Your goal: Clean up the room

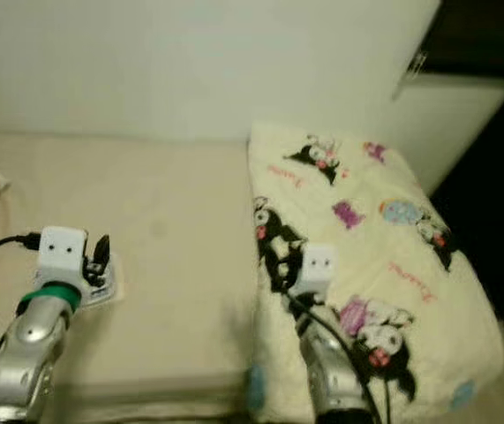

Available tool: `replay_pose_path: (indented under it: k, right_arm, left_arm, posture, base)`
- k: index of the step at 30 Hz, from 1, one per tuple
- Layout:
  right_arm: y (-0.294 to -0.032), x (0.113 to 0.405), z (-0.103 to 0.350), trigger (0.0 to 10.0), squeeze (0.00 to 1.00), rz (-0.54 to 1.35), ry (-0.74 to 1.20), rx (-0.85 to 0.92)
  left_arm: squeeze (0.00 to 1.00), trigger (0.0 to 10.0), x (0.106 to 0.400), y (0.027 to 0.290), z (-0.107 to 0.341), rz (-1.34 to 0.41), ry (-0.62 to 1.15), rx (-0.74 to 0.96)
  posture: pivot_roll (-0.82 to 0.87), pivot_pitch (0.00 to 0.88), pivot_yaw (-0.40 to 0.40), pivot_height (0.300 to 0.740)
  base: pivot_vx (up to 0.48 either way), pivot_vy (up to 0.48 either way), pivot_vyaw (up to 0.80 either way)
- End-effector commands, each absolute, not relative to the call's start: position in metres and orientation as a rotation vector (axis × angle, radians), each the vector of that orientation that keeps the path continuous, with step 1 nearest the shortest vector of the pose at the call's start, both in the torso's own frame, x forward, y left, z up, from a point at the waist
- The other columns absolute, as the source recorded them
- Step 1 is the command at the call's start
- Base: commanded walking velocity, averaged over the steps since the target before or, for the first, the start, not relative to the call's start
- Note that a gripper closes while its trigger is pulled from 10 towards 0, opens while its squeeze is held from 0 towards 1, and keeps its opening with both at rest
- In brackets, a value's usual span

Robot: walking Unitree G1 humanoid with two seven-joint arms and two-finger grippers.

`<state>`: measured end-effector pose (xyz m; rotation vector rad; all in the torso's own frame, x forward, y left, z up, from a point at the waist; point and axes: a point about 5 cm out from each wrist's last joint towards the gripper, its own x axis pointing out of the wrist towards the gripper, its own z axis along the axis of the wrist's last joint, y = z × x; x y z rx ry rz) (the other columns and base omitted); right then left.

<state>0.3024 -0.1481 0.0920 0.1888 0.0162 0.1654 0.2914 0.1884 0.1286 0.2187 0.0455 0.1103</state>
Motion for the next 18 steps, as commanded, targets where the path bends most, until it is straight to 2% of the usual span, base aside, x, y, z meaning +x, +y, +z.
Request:
replay_pose_path:
  k: [1,18]
  right_arm:
    - [-0.1477,0.3022,0.09,10.0,0.0,0.167,0.027,0.179]
    - [-0.1464,0.3019,0.0898,10.0,0.0,0.168,0.026,0.181]
  left_arm:
    - [0.0,10.0,0.2906,0.1895,0.1286,0.117,0.046,0.225]
    - [0.0,10.0,0.29,0.1903,0.1286,0.117,0.049,0.225]
  posture:
    - [0.11,0.0,-0.006,0.74]
    - [0.11,0.0,-0.004,0.74]
  base:
    - [0.0,0.352,0.0]
    - [0.0,0.351,0.0]
